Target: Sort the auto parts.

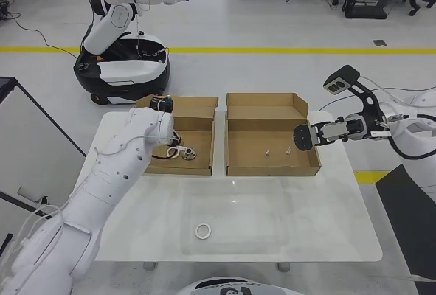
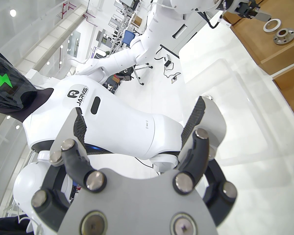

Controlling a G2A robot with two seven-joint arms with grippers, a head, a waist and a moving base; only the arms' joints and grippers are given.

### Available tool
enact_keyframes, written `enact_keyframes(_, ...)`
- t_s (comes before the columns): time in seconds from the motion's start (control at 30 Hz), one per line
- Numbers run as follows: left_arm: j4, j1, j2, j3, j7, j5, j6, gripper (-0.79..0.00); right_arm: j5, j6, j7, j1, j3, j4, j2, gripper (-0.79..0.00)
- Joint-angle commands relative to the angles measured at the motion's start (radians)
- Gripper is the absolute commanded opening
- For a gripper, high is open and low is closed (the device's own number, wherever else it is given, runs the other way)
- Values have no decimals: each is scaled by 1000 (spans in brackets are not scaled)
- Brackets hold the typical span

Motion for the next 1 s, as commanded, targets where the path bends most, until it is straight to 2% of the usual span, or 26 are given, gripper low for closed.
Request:
enact_keyframes(0.0,-115,57,19,-38,-21,41,-47,0,0,0,0,0,0,0,0,0)
enact_keyframes(0.13,-263,142,43,-99,-61,32,-147,0,0,0,0,0,0,0,0,0)
enact_keyframes(0.6,-276,149,44,-100,-60,30,-166,0,0,0,0,0,0,0,0,0)
enact_keyframes(0.67,-292,160,46,-94,-54,42,-198,0,0,0,0,0,0,0,0,0)
enact_keyframes(0.77,-337,163,50,-88,-127,46,-255,0,0,0,0,0,0,0,0,0)
enact_keyframes(0.97,-415,161,65,-26,-127,55,-460,0,0,0,0,0,0,0,0,0)
